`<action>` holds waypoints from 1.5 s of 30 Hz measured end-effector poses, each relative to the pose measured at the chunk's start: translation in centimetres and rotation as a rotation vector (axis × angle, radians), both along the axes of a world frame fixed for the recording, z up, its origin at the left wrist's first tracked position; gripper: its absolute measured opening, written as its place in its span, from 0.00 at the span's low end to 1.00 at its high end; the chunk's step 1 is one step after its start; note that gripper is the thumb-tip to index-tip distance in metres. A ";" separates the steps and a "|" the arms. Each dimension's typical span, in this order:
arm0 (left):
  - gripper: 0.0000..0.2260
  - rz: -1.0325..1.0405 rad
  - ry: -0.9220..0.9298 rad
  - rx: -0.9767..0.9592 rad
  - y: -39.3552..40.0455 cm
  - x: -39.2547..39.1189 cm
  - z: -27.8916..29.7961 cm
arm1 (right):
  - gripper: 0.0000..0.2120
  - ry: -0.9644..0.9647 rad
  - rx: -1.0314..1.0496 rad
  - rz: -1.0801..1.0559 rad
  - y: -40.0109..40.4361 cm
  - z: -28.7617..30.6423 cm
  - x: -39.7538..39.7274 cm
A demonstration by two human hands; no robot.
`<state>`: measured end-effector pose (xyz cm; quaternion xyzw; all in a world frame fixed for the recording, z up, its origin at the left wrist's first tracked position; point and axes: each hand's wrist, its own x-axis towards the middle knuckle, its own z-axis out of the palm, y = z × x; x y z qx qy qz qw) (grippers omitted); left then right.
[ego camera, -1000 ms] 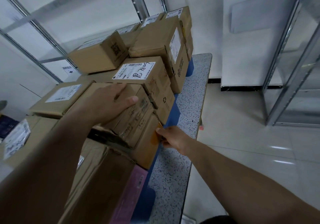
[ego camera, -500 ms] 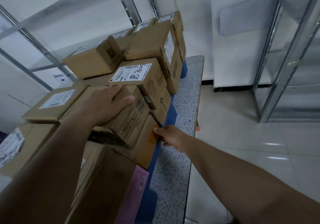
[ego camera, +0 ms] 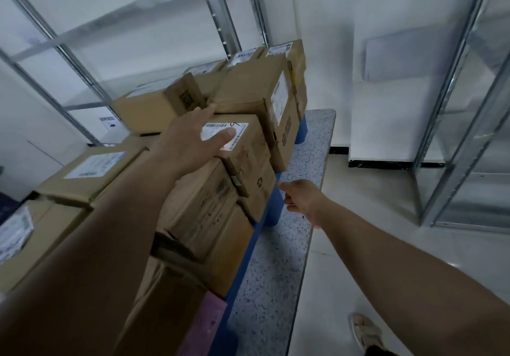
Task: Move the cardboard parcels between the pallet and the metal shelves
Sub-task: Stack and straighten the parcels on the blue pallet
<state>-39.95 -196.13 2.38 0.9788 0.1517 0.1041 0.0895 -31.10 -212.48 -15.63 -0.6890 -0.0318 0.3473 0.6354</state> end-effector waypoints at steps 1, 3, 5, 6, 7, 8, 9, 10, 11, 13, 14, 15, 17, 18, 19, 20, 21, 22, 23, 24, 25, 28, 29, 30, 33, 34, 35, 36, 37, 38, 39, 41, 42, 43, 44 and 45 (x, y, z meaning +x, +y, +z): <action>0.34 -0.009 0.002 0.003 -0.1 1.0 0.1 | 0.16 0.003 0.018 -0.012 -0.1 0.2 0.9; 0.34 -0.034 -0.006 0.007 -0.4 2.9 0.1 | 0.16 0.006 0.060 -0.037 -0.1 0.6 2.8; 0.34 -0.032 0.010 0.018 -0.7 4.9 0.1 | 0.14 -0.005 0.064 -0.050 0.0 0.8 4.7; 0.34 -0.020 0.032 0.031 -0.8 5.9 0.1 | 0.14 -0.012 0.060 -0.055 0.2 0.9 5.6; 0.34 -0.012 0.059 0.050 -1.0 6.9 0.0 | 0.14 -0.015 0.057 -0.060 0.4 0.8 6.5; 0.34 -0.006 0.083 0.070 -1.2 7.8 -0.1 | 0.14 -0.012 0.054 -0.067 0.7 0.8 7.3; 0.34 -0.002 0.100 0.086 -1.3 8.7 -0.1 | 0.13 -0.003 0.048 -0.071 0.9 0.8 8.0; 0.35 0.003 0.111 0.096 -1.5 9.6 -0.2 | 0.11 0.008 0.036 -0.070 1.2 0.7 8.7; 0.36 0.011 0.118 0.097 -1.7 10.4 -0.2 | 0.11 0.015 0.018 -0.063 1.4 0.7 9.1; 0.38 0.016 0.132 0.094 -1.7 11.7 -0.3 | 0.12 0.017 -0.024 -0.039 1.9 0.4 10.0; 0.38 0.010 0.139 0.107 -1.5 12.1 -0.3 | 0.12 0.008 -0.034 -0.024 2.1 0.3 10.2; 0.37 0.007 0.147 0.127 -1.3 12.5 -0.4 | 0.11 -0.002 -0.033 -0.010 2.4 0.2 10.4; 0.36 0.020 0.172 0.157 -1.0 13.3 -0.8 | 0.12 -0.024 -0.023 0.007 2.8 0.0 10.7; 0.36 0.029 0.184 0.161 -0.9 13.6 -0.9 | 0.13 -0.032 -0.013 0.012 3.0 -0.1 10.9; 0.36 0.033 0.195 0.165 -0.8 13.8 -1.0 | 0.14 -0.036 -0.003 0.010 3.2 -0.2 11.0; 0.35 0.031 0.200 0.172 -0.7 13.9 -1.1 | 0.15 -0.033 0.007 0.003 3.5 -0.4 11.2; 0.35 0.025 0.199 0.180 -0.6 13.9 -1.2 | 0.16 -0.020 0.010 -0.003 3.6 -0.6 11.2; 0.34 0.020 0.191 0.182 -0.4 13.9 -1.1 | 0.16 0.004 0.009 -0.005 3.7 -0.8 11.3; 0.34 0.017 0.180 0.172 -0.2 13.8 -1.1 | 0.18 0.033 0.008 -0.002 3.8 -1.1 11.2; 0.34 0.018 0.170 0.156 0.0 13.7 -0.9 | 0.19 0.058 0.009 0.004 3.9 -1.3 11.0; 0.35 0.018 0.163 0.139 0.1 13.5 -0.8 | 0.20 0.075 0.011 0.008 3.9 -1.6 10.9; 0.35 0.015 0.150 0.102 0.3 13.1 -0.6 | 0.20 0.112 0.034 0.011 4.1 -1.7 10.4; 0.35 0.014 0.151 0.094 0.4 13.0 -0.5 | 0.20 0.118 0.046 0.008 4.2 -1.7 10.3; 0.35 0.011 0.152 0.086 0.4 12.9 -0.6 | 0.19 0.121 0.054 0.004 4.2 -1.7 10.2; 0.35 0.004 0.162 0.086 0.5 12.8 -0.7 | 0.18 0.114 0.057 -0.008 4.3 -1.6 10.0; 0.35 0.007 0.167 0.090 0.5 12.8 -0.6 | 0.18 0.111 0.057 -0.010 4.3 -1.6 10.0; 0.36 0.011 0.170 0.094 0.6 12.8 -0.6 | 0.17 0.107 0.058 -0.012 4.4 -1.5 10.0; 0.36 0.012 0.174 0.097 0.6 12.8 -0.7 | 0.18 0.104 0.058 -0.013 4.5 -1.4 9.9; 0.36 0.012 0.177 0.097 0.7 12.8 -0.6 | 0.18 0.099 0.058 -0.013 4.6 -1.4 9.9; 0.36 0.013 0.179 0.092 0.7 12.7 -0.7 | 0.18 0.095 0.058 -0.013 4.7 -1.4 9.9; 0.36 0.014 0.179 0.087 0.8 12.7 -0.7 | 0.18 0.091 0.056 -0.012 4.8 -1.4 9.9; 0.36 0.007 0.179 0.081 0.9 12.6 -0.7 | 0.17 0.082 0.049 -0.011 4.8 -1.5 9.8; 0.36 0.001 0.178 0.080 0.9 12.6 -0.7 | 0.17 0.082 0.048 -0.007 4.7 -1.4 9.8; 0.36 -0.002 0.181 0.081 1.0 12.6 -0.6 | 0.17 0.081 0.047 0.000 4.6 -1.5 9.9; 0.37 -0.003 0.187 0.084 1.0 12.6 -0.6 | 0.17 0.073 0.041 0.012 4.5 -1.5 10.0; 0.38 -0.002 0.195 0.090 1.0 12.7 -0.6 | 0.17 0.059 0.031 0.028 4.5 -1.6 10.1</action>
